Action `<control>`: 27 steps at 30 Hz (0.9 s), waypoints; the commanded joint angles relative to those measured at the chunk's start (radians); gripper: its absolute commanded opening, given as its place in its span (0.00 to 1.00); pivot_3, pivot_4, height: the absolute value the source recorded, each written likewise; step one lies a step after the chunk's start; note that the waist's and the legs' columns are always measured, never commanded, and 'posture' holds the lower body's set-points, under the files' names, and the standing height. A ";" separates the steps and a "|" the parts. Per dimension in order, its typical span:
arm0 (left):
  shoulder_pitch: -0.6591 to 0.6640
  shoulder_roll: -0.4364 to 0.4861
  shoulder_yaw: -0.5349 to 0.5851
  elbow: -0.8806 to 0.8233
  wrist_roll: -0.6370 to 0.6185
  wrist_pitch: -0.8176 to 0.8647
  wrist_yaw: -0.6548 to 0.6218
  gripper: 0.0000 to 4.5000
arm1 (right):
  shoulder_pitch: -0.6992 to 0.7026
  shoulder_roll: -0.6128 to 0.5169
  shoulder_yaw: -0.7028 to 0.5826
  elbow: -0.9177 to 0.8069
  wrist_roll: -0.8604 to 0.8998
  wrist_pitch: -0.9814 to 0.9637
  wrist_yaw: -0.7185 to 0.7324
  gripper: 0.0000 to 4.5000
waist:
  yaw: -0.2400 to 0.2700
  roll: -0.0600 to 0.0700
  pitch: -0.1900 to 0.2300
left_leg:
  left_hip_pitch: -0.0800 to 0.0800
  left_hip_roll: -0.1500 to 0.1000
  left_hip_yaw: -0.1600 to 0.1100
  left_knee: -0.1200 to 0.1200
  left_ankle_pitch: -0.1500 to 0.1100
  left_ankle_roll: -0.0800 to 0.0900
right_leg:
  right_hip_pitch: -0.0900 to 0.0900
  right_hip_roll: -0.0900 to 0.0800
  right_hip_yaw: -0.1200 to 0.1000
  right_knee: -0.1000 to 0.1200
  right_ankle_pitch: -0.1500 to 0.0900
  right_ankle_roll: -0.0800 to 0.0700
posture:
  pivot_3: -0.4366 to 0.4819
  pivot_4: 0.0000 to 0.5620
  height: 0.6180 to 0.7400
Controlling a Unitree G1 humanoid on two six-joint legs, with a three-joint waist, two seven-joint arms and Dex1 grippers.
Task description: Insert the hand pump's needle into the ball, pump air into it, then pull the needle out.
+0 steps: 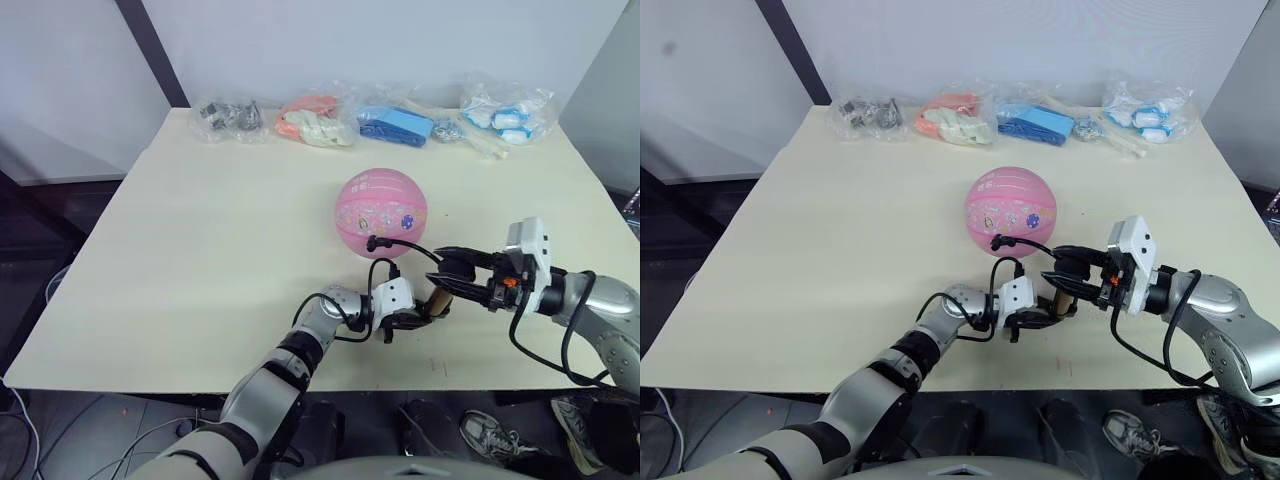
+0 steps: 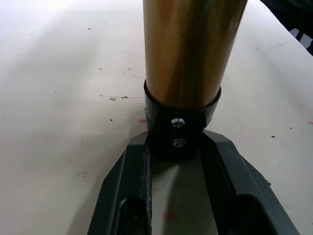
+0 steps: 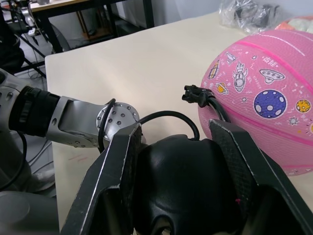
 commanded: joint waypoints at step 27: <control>0.045 0.015 -0.025 0.039 0.032 0.041 -0.017 0.23 | -0.325 -0.299 -0.323 0.039 0.500 0.379 0.006 0.39 | 0.003 0.005 0.006 | -0.004 0.000 0.000 0.000 0.000 0.000 | -0.002 -0.002 0.000 0.000 0.000 0.000 | 0.48 0.27 1.00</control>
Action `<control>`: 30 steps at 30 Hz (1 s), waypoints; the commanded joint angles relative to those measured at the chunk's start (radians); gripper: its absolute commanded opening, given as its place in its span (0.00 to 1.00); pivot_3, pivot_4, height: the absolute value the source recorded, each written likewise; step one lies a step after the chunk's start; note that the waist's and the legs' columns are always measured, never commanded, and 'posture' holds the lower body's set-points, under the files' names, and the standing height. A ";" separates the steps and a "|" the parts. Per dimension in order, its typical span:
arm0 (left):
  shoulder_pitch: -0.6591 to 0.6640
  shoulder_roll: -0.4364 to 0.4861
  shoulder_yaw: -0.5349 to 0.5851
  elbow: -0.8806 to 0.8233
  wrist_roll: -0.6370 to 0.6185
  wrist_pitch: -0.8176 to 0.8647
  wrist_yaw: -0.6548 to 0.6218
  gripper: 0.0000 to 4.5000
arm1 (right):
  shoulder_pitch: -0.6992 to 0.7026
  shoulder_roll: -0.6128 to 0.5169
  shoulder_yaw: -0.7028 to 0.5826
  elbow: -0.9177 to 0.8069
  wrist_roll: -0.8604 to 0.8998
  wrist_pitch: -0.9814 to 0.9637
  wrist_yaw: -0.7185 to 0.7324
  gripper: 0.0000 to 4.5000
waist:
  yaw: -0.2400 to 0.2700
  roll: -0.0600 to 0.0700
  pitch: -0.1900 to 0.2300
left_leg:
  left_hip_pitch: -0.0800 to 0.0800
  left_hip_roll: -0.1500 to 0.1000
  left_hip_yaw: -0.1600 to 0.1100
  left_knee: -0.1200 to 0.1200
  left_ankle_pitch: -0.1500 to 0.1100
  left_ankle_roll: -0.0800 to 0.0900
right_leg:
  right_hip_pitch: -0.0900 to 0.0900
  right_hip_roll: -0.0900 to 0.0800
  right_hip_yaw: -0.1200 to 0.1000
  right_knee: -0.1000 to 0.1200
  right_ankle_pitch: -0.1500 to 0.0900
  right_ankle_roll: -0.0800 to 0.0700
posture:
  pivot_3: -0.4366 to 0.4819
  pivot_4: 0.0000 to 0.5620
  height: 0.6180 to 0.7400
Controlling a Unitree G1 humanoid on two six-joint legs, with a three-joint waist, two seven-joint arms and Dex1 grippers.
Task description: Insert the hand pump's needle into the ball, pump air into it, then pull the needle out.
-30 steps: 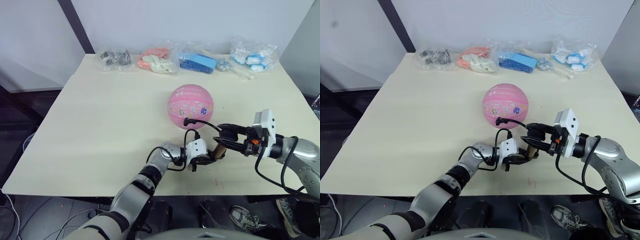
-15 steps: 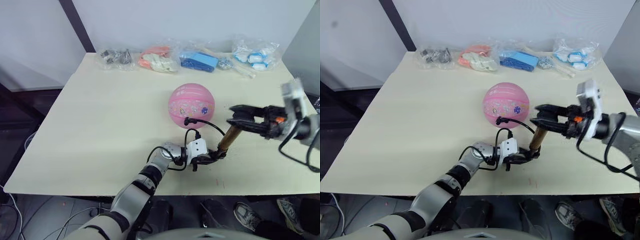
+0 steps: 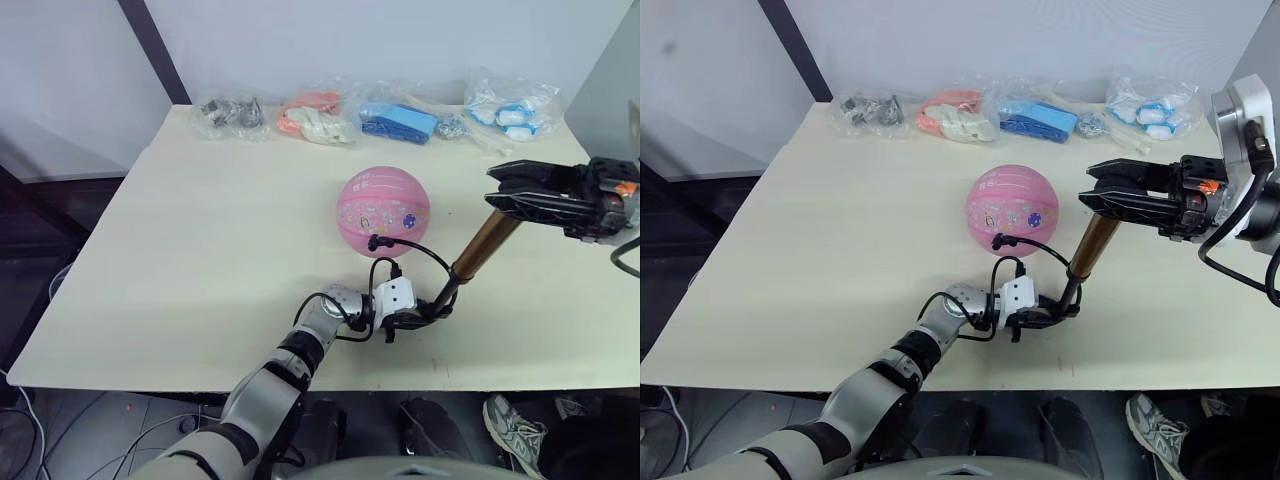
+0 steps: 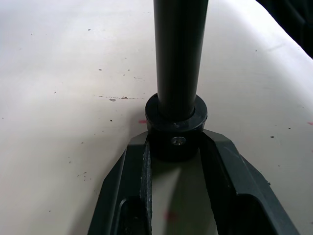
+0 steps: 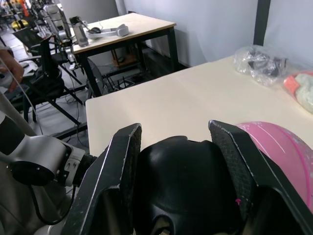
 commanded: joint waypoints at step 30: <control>0.037 0.015 -0.023 0.053 0.030 0.049 -0.004 0.23 | 0.344 0.266 0.264 0.027 -0.518 -0.437 0.090 0.39 | -0.003 -0.002 -0.003 | 0.004 0.000 0.000 0.000 0.000 0.000 | 0.003 0.002 0.001 0.001 -0.001 0.001 | 0.48 0.27 1.00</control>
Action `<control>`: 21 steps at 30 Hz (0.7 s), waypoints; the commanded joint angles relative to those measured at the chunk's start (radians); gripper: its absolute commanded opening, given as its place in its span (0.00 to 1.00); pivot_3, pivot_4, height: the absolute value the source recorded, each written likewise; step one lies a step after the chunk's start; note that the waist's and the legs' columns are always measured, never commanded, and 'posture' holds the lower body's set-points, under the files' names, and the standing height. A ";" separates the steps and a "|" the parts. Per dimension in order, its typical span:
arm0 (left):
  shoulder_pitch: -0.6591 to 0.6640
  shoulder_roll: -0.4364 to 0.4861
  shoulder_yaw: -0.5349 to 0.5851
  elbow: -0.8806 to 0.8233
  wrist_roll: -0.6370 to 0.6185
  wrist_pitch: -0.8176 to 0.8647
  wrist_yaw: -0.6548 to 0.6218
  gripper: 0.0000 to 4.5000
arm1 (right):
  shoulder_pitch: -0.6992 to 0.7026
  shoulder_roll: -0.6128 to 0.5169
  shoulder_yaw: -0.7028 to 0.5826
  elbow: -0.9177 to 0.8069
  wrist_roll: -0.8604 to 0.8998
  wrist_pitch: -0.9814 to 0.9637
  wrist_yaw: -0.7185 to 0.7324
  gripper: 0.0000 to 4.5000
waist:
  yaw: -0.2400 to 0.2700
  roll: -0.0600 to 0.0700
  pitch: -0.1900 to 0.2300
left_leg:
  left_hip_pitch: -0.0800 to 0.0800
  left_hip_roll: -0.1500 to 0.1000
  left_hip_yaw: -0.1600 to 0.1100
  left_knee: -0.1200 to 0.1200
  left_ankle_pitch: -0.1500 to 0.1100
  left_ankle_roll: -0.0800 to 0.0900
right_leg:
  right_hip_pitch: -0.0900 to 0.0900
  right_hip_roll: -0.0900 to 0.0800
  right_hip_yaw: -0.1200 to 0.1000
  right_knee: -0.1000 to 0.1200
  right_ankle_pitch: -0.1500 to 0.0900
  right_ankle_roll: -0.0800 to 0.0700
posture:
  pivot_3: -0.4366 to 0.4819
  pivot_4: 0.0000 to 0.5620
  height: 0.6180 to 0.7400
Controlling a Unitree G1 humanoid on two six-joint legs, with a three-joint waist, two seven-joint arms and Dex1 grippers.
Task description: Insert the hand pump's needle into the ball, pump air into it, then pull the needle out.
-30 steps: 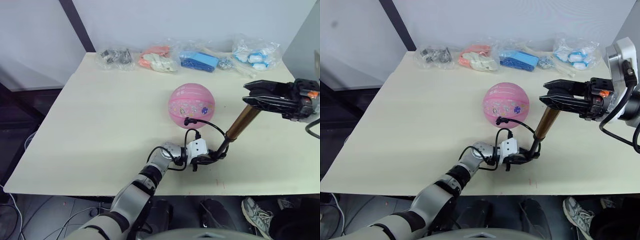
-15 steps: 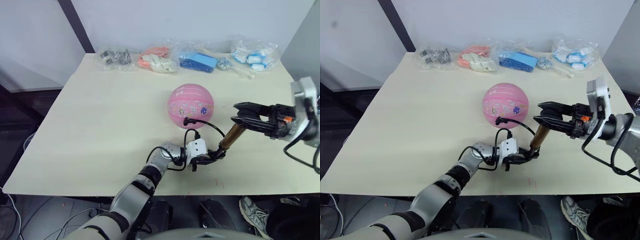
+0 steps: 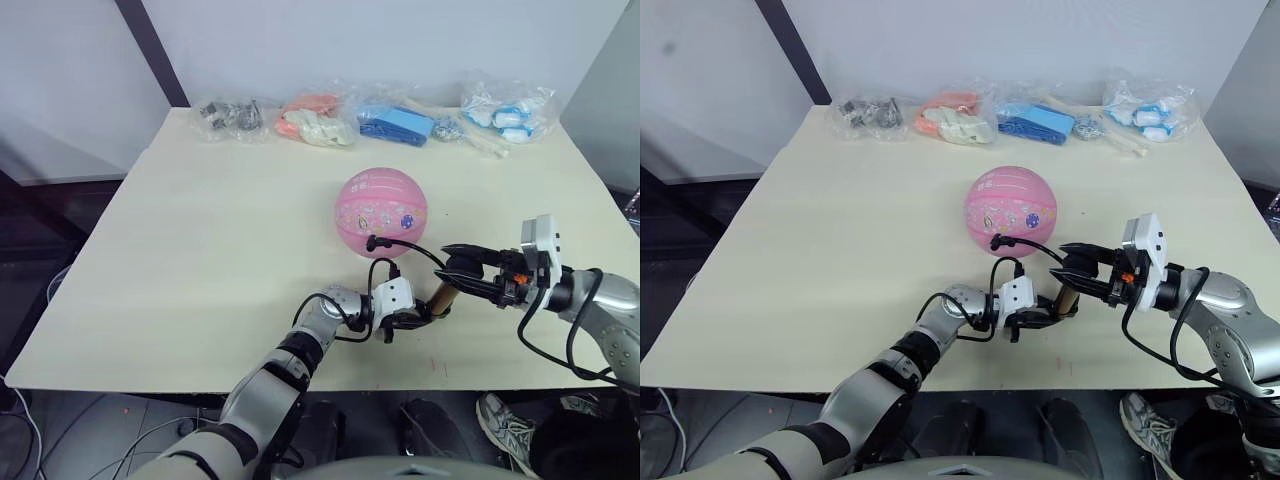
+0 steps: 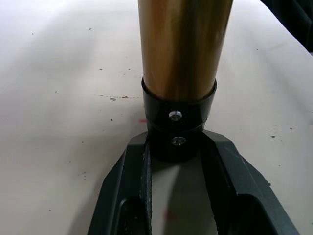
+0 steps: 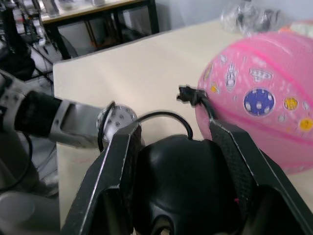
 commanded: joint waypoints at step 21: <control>0.040 0.006 -0.023 0.054 0.030 0.039 -0.018 0.23 | -0.400 -0.329 -0.356 -0.014 0.557 0.475 -0.113 0.39 | 0.004 0.003 0.003 | -0.004 -0.001 -0.001 0.000 0.000 0.000 | -0.002 -0.002 -0.001 -0.001 0.001 -0.001 | 0.48 0.27 1.00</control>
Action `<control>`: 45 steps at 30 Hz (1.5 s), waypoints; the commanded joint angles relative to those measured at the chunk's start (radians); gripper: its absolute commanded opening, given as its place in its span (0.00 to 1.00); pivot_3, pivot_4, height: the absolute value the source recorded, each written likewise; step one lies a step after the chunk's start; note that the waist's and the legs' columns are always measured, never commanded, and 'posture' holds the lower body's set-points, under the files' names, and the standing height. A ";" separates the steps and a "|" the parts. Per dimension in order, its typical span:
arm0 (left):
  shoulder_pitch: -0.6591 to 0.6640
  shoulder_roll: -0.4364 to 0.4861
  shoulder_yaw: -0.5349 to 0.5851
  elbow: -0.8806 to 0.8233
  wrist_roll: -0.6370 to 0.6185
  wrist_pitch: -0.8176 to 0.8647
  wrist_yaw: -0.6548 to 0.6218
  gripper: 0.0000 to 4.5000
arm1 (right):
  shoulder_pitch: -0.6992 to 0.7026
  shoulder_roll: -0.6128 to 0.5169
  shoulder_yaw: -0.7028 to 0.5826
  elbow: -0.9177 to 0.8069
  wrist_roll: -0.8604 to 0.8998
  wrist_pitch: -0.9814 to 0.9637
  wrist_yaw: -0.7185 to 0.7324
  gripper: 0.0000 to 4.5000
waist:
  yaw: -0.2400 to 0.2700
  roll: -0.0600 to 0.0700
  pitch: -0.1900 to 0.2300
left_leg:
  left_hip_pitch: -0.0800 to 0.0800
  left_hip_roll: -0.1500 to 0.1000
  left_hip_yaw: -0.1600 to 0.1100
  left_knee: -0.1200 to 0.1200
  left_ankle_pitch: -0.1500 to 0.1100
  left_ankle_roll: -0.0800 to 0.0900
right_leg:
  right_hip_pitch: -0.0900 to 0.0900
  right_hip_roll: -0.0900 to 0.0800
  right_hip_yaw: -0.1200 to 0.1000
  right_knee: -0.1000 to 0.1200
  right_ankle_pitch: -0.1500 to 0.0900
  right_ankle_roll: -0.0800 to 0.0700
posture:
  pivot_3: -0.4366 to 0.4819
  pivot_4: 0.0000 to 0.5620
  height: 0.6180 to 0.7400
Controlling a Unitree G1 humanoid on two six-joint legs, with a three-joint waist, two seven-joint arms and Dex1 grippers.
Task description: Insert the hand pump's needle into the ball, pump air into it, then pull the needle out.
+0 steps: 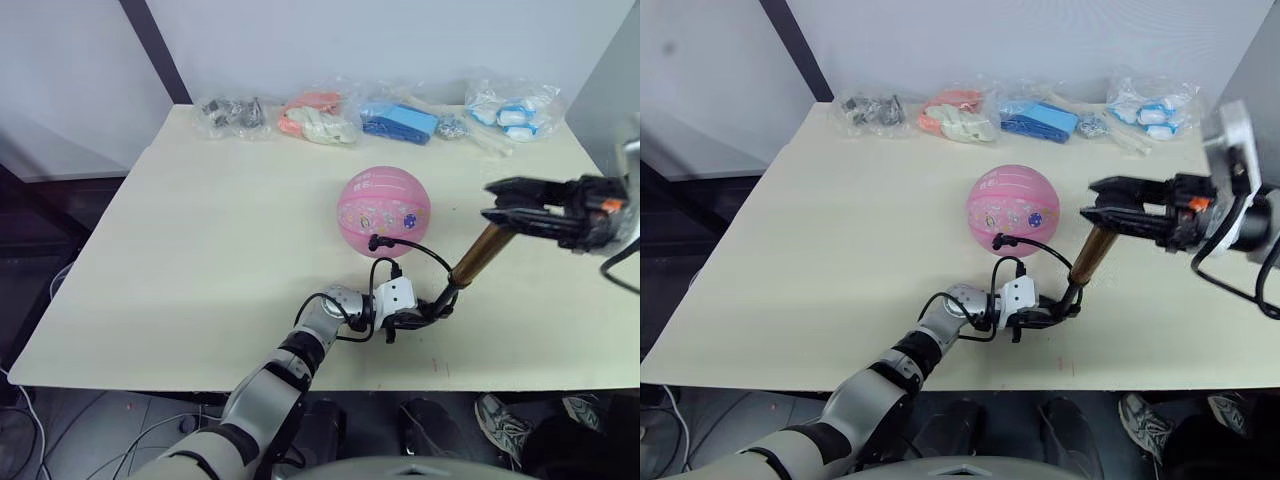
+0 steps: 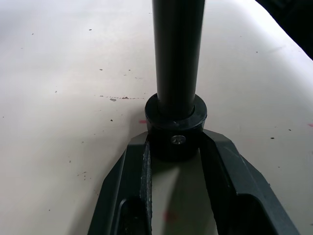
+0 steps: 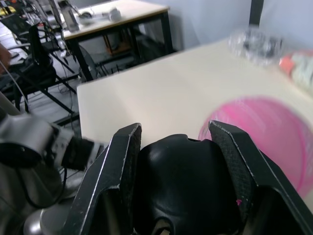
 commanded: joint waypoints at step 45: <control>0.023 0.011 -0.028 0.077 0.037 0.037 -0.008 0.23 | 0.252 0.219 0.168 -0.119 -0.343 -0.264 -0.065 0.39 | -0.001 -0.002 -0.007 | 0.003 0.000 0.000 0.000 0.000 0.000 | 0.002 0.002 0.000 0.001 0.000 0.000 | 0.48 0.27 1.00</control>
